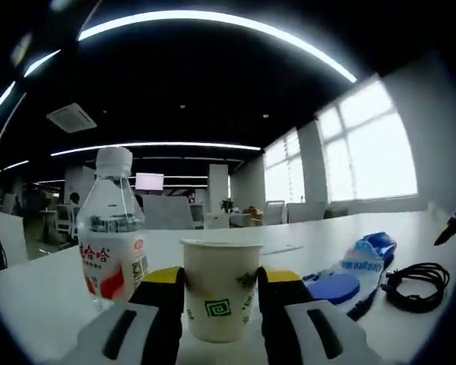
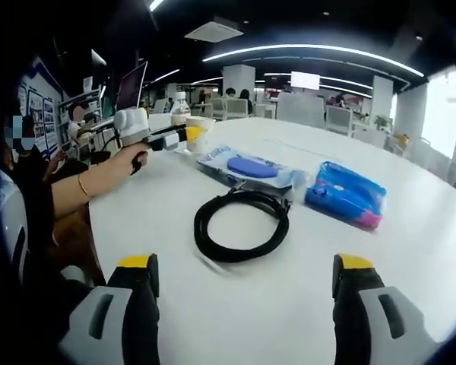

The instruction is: Arrange the tabletop items into an orderly group along one side of the table until the central work area is clear of visible clutter.

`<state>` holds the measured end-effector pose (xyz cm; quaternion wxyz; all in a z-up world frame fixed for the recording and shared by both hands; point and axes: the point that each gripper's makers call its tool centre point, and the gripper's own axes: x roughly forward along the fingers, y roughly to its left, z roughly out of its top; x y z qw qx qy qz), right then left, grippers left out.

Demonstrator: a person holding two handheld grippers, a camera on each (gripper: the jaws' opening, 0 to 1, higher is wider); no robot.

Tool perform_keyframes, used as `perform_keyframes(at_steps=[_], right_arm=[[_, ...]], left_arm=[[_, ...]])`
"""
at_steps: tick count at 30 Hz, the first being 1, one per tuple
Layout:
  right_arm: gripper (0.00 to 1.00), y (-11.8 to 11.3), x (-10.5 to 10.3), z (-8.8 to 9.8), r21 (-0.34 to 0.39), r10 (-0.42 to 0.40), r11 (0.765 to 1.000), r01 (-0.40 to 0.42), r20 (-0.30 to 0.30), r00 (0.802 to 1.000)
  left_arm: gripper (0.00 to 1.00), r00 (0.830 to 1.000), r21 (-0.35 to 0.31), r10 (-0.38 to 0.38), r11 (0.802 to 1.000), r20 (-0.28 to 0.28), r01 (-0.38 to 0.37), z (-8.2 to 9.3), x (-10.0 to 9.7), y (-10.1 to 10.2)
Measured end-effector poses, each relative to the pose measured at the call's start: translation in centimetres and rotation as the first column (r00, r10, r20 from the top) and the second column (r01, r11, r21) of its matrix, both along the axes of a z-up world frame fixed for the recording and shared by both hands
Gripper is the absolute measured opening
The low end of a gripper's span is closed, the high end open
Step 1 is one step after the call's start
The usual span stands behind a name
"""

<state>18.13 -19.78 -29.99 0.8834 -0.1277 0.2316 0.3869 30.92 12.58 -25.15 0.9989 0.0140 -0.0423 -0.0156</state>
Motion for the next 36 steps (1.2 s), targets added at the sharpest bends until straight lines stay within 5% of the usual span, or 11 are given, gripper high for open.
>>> perform_keyframes(at_steps=[18, 36], right_arm=[[0.94, -0.2, 0.0, 0.2, 0.009, -0.004, 1.0, 0.004, 0.0, 1.0], [0.94, -0.3, -0.1, 0.0, 0.007, -0.006, 1.0, 0.006, -0.002, 1.0]], left_arm=[[0.36, 0.991, -0.018, 0.005, 1.0, -0.131, -0.007, -3.3, 0.3, 0.5], [0.41, 0.983, -0.016, 0.023, 1.0, -0.184, -0.026, -3.5, -1.3, 0.7]])
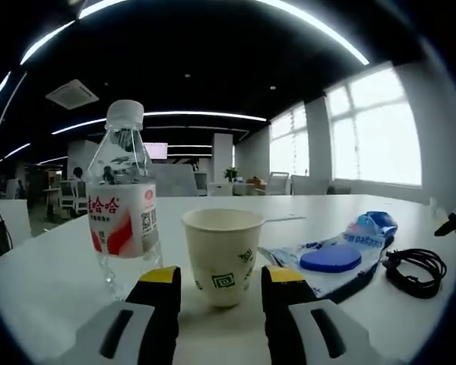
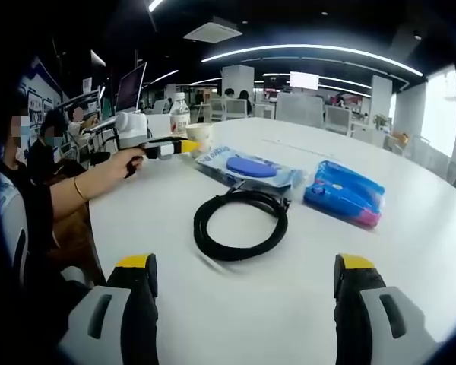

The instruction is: Arrange the tabletop items into an orderly group along one side of the table until the central work area is clear of visible clutter.

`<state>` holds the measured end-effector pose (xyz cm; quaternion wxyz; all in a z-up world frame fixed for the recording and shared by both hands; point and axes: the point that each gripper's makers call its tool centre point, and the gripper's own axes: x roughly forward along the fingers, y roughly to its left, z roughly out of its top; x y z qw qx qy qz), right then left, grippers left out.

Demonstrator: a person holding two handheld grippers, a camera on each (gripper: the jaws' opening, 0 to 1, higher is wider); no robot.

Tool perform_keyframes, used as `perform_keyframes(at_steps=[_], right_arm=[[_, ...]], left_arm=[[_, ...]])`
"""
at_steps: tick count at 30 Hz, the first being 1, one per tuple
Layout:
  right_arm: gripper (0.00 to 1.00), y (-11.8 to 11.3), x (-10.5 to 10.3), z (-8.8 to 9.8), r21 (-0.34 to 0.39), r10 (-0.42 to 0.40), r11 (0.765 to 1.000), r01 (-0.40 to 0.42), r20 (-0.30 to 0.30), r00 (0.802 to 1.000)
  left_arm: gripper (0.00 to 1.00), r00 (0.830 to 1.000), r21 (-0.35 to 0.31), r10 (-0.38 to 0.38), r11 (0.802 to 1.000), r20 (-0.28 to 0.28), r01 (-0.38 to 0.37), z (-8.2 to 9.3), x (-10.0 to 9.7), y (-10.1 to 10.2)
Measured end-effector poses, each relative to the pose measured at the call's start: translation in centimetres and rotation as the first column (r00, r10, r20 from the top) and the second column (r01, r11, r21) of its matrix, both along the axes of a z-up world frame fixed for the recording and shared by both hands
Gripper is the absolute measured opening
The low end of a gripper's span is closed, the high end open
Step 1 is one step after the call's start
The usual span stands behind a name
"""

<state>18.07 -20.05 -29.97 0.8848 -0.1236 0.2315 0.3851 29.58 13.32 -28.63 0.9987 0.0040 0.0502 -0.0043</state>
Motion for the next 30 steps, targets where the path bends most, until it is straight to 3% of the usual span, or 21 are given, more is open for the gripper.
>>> perform_keyframes(at_steps=[6, 20, 24, 26, 30], right_arm=[[0.93, 0.1, -0.1, 0.0, 0.005, -0.001, 1.0, 0.001, -0.003, 1.0], [0.94, -0.4, -0.2, 0.0, -0.006, -0.01, 1.0, 0.01, 0.001, 1.0], [0.94, -0.7, -0.2, 0.0, -0.011, -0.015, 1.0, 0.015, -0.002, 1.0], [0.94, -0.8, -0.2, 0.0, -0.012, -0.016, 1.0, 0.016, -0.005, 1.0], [0.94, -1.0, -0.2, 0.1, -0.01, -0.024, 1.0, 0.024, -0.005, 1.0]], left_arm=[[0.42, 1.0, 0.016, -0.014, 1.0, -0.003, 0.014, 0.0, -1.0, 0.0], [0.48, 0.994, 0.043, -0.07, 0.996, -0.078, 0.074, -0.3, -3.4, -1.2], [0.51, 0.995, 0.043, -0.084, 0.995, -0.058, 0.087, 0.6, -4.0, -1.6], [0.54, 0.995, 0.076, -0.082, 0.993, -0.06, 0.087, 0.9, -4.3, -1.8], [0.58, 0.988, 0.086, -0.116, 0.988, -0.106, 0.125, 0.7, -5.1, -2.6]])
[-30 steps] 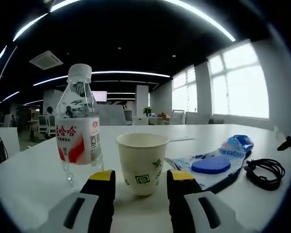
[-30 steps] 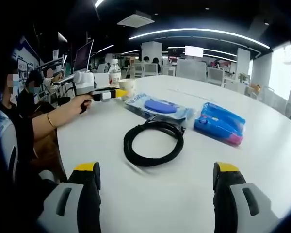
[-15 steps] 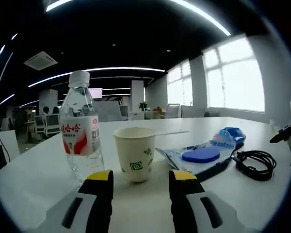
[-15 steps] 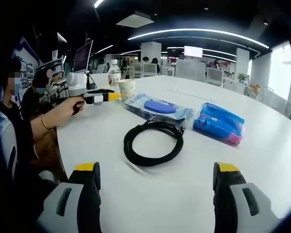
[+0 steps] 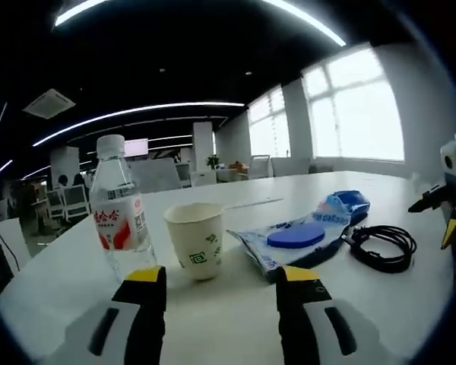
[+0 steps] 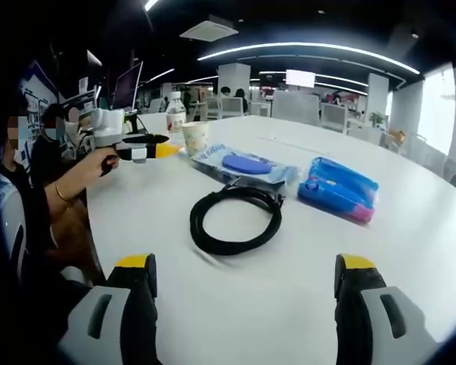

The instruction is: Arrange the tabletop items into an orderly group along one side of the table until the central work area is clear of visible clutter.

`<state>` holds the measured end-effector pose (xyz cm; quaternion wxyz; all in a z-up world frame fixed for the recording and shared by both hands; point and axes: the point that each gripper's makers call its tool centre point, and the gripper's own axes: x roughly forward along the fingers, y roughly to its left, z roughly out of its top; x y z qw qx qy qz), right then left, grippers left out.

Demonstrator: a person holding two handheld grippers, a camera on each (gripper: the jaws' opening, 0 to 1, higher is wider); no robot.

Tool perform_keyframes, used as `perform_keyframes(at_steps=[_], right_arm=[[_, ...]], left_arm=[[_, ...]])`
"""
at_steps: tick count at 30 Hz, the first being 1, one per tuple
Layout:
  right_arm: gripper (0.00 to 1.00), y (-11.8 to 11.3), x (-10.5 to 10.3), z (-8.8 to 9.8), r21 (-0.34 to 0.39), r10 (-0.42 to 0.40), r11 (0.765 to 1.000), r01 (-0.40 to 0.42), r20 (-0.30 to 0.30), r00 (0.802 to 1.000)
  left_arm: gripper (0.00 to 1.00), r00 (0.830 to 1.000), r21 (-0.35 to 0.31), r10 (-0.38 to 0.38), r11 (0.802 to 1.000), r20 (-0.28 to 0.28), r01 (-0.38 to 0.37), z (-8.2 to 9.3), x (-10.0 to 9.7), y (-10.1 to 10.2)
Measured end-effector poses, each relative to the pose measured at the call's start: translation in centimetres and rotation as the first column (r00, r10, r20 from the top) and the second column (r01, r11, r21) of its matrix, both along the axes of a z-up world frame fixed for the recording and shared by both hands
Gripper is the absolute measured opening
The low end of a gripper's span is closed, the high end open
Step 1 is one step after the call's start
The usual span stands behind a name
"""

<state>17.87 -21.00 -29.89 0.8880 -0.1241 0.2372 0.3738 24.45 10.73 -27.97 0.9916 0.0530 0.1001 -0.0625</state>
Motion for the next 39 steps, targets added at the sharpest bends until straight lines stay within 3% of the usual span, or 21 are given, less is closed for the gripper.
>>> perform_keyframes(at_steps=[4, 9, 25, 37, 39], right_arm=[[0.94, -0.1, 0.0, 0.1, -0.003, 0.001, 1.0, -0.001, -0.001, 1.0], [0.96, 0.0, -0.2, 0.3, 0.011, 0.004, 1.0, -0.004, 0.002, 1.0], [0.99, -0.8, -0.3, 0.0, -0.001, -0.015, 1.0, 0.015, -0.002, 1.0], [0.99, -1.2, -0.5, 0.2, -0.011, -0.024, 1.0, 0.024, 0.009, 1.0], [0.99, -1.2, -0.6, 0.3, -0.012, -0.026, 1.0, 0.027, 0.011, 1.0]], left_arm=[[0.59, 0.999, -0.018, 0.019, 1.0, -0.03, -0.019, -0.1, -0.9, 0.0], [0.59, 0.996, 0.012, 0.037, 0.999, -0.076, -0.036, -0.1, -2.3, 0.1], [0.83, 0.997, -0.012, -0.035, 0.999, -0.071, 0.035, 1.7, -4.5, -1.7], [0.85, 0.995, 0.007, -0.052, 0.999, -0.085, 0.053, 2.1, -5.9, -1.9], [0.85, 0.994, 0.035, -0.057, 0.998, -0.091, 0.06, 2.2, -6.3, -1.9]])
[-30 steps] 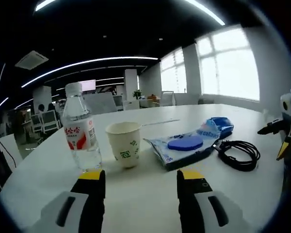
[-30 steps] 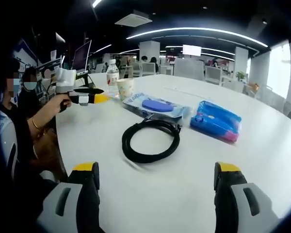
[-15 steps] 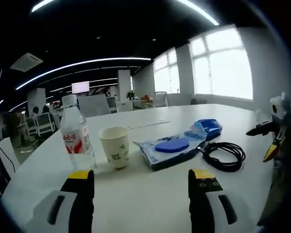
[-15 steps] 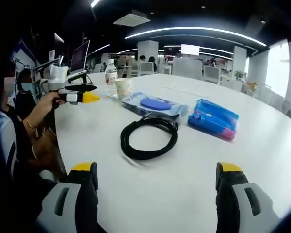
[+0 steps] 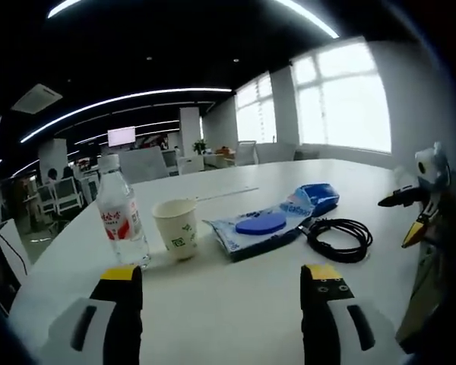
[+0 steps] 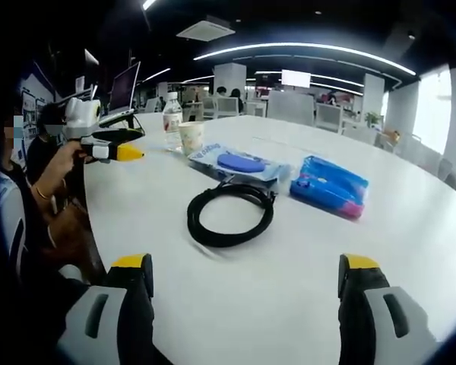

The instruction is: Arrange the tabletop items into an orderly group along one side of the table until the central work area is clear of visible clutter.

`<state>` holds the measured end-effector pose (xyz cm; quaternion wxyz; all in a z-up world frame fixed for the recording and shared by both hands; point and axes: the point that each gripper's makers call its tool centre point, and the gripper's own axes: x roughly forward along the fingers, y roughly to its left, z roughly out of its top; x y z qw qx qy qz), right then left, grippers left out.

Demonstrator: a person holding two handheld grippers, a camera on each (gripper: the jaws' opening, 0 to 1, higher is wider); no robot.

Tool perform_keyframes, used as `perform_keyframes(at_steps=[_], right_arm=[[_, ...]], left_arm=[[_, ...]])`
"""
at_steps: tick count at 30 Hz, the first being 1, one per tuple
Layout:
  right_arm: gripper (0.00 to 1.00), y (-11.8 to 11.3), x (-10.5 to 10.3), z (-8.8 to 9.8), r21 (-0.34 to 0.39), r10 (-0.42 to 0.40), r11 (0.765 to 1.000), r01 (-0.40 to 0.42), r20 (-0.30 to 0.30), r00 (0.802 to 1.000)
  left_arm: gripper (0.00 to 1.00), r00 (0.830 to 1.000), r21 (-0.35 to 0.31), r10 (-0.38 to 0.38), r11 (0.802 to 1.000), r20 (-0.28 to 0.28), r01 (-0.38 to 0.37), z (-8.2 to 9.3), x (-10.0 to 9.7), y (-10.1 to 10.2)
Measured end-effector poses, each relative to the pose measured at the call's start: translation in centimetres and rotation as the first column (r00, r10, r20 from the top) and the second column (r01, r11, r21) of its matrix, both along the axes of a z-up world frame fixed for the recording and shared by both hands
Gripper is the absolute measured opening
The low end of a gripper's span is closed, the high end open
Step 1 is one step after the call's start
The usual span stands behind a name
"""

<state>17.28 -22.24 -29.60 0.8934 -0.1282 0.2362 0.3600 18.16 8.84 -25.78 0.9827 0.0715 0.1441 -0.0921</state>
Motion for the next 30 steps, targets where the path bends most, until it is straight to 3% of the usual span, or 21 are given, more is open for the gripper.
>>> perform_keyframes(at_steps=[14, 30], right_arm=[[0.98, -0.9, -0.6, -0.1, -0.005, -0.022, 1.0, 0.022, -0.003, 1.0], [0.98, -2.4, -0.8, -0.1, 0.014, -0.072, 0.997, 0.072, -0.01, 0.997]], left_arm=[[0.86, 1.0, -0.06, 0.0, 0.998, -0.028, -0.002, -0.2, -2.5, 0.9], [0.86, 0.999, -0.039, 0.014, 0.999, -0.029, -0.015, -1.0, -5.1, 1.8]])
